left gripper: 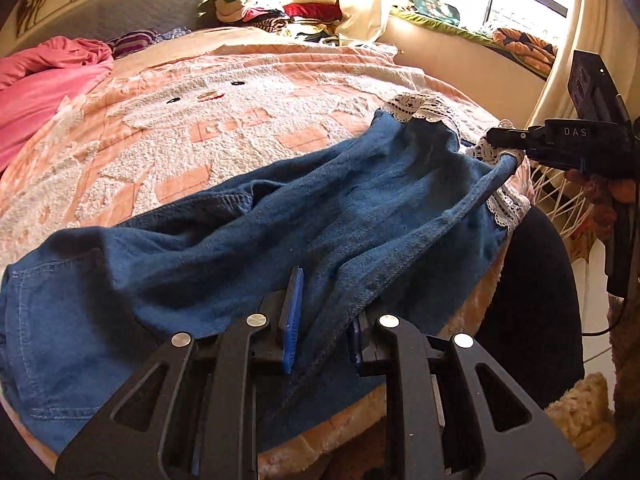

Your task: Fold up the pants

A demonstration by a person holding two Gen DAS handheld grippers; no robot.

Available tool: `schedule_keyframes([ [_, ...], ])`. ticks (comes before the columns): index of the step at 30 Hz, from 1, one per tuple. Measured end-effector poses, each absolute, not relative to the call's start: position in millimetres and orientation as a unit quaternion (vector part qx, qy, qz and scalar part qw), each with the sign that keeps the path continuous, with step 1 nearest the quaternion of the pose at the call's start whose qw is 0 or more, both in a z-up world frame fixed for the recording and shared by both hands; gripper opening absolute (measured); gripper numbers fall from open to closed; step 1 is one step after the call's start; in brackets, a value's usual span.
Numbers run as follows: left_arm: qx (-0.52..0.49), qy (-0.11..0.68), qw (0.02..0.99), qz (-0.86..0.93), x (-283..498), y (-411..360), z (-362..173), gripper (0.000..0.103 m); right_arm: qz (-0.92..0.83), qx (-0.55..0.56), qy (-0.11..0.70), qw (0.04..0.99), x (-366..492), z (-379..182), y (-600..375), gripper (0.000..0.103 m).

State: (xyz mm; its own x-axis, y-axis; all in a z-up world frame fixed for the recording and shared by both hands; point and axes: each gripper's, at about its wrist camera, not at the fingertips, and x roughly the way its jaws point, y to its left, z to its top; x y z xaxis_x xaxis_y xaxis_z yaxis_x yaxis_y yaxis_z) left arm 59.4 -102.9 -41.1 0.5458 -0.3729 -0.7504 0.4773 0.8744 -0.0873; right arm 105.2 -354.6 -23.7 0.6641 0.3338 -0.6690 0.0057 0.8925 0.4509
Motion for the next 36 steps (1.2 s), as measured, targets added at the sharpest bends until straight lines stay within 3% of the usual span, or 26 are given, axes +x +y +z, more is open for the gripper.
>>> schedule_keyframes([
  [10,0.091,0.417,0.875,-0.229,55.1,-113.7,-57.1,0.014,0.084,0.207,0.424,0.878,83.3,-44.7,-364.3,0.016],
  [14,0.103,0.417,0.875,-0.222,53.8,-117.3,-58.5,0.014,0.084,0.195,0.420,0.882,79.9,-45.1,-365.4,0.010],
  [22,0.125,0.406,0.878,-0.220,46.1,-130.4,-61.3,0.014,0.069,0.138,0.398,0.904,74.1,-32.1,-374.2,0.010],
  [25,0.143,0.402,0.878,-0.217,39.3,-133.5,-70.2,0.014,0.056,0.101,0.422,0.899,71.6,-50.3,-371.0,0.016],
  [27,0.145,0.402,0.878,-0.217,40.3,-133.4,-70.5,0.014,0.044,0.104,0.419,0.901,65.6,-53.4,-374.8,0.032],
  [28,0.143,0.403,0.877,-0.218,41.3,-133.2,-69.8,0.015,0.040,0.112,0.414,0.902,61.4,-50.4,-378.4,0.033],
  [31,0.142,0.405,0.875,-0.225,38.7,-132.2,-68.1,0.030,0.032,0.114,0.385,0.915,46.9,-29.6,-380.4,0.033],
  [36,0.121,0.414,0.873,-0.228,30.3,-125.9,-64.5,0.041,0.099,0.089,0.376,0.917,46.4,-11.6,-345.5,0.033],
])
